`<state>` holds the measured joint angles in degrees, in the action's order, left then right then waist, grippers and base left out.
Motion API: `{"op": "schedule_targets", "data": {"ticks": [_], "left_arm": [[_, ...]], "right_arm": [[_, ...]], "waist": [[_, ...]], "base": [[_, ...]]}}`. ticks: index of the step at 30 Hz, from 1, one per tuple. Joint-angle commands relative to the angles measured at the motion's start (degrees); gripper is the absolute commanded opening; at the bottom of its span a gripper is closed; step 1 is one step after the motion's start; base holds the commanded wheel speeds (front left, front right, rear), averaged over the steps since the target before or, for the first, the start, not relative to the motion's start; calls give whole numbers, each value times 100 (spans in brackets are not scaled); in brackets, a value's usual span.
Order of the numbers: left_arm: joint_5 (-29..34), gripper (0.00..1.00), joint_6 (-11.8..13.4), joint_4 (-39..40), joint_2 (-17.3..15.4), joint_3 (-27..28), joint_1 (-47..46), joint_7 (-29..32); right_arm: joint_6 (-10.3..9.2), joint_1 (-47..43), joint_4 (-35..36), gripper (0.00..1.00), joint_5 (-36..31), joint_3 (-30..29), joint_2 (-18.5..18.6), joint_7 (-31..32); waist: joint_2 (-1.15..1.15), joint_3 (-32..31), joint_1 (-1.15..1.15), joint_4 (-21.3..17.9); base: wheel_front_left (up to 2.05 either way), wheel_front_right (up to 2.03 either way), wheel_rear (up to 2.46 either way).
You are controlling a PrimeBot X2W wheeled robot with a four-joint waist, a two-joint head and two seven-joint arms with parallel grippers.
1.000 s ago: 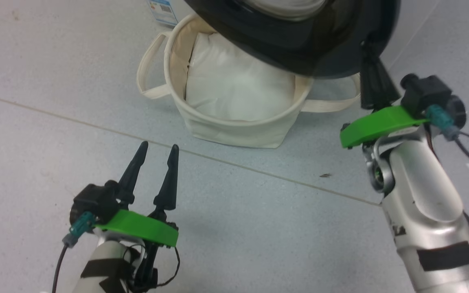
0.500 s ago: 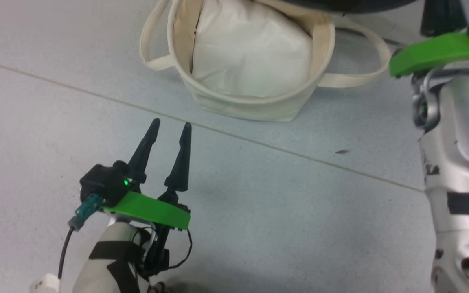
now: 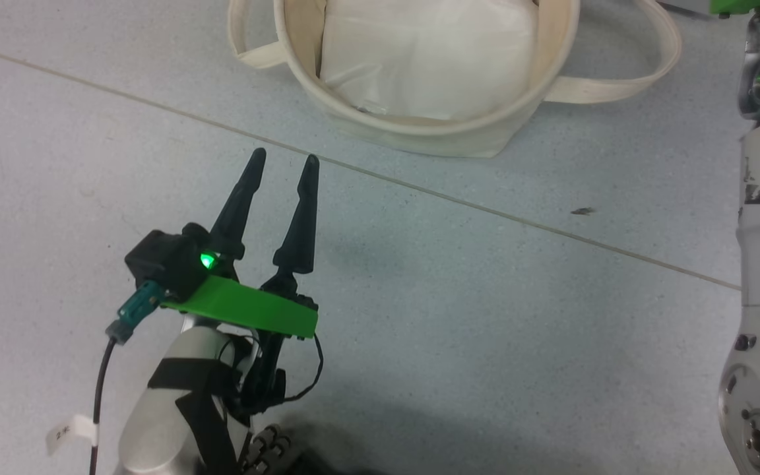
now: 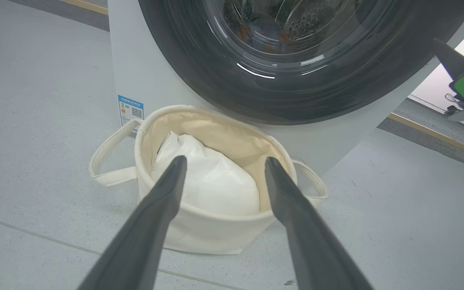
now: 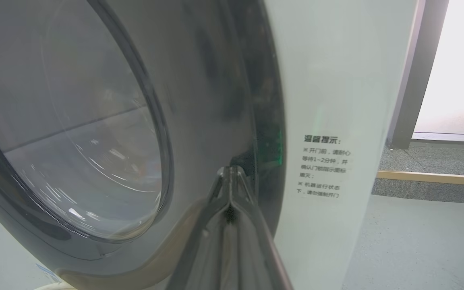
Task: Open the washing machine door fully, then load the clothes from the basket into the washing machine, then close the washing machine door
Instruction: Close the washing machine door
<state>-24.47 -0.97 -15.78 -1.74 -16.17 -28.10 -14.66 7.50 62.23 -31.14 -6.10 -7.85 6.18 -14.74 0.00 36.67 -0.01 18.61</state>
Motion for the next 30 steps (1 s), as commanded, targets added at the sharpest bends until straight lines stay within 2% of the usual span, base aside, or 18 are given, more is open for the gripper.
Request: {"op": "schedule_targets", "data": {"ticks": [1,10,15,25,30], "left_arm": [[-23,100,35,185,-114,192,13,-34],[-170,100,63,216,-114,13,-39,-34],[-266,100,107,232,-114,-122,-80,-34],[-117,100,71,92,-114,-14,27,-34],[42,100,-6,-71,-114,152,203,-34]], "right_arm": [[-1,198,136,0,-55,79,-134,-26],[-1,597,77,0,-156,-406,-124,-26],[-1,728,133,0,-168,-462,-125,-26],[-1,111,297,0,-8,-94,-213,-26],[-1,-531,435,0,237,315,-284,-26]], "waist": [[0,13,1,2],[0,192,1,100],[0,245,1,140],[0,-261,1,-55],[0,-776,1,-344]], "base": [[0,0,0],[0,0,0],[0,0,0],[0,0,0],[0,0,0]]}}
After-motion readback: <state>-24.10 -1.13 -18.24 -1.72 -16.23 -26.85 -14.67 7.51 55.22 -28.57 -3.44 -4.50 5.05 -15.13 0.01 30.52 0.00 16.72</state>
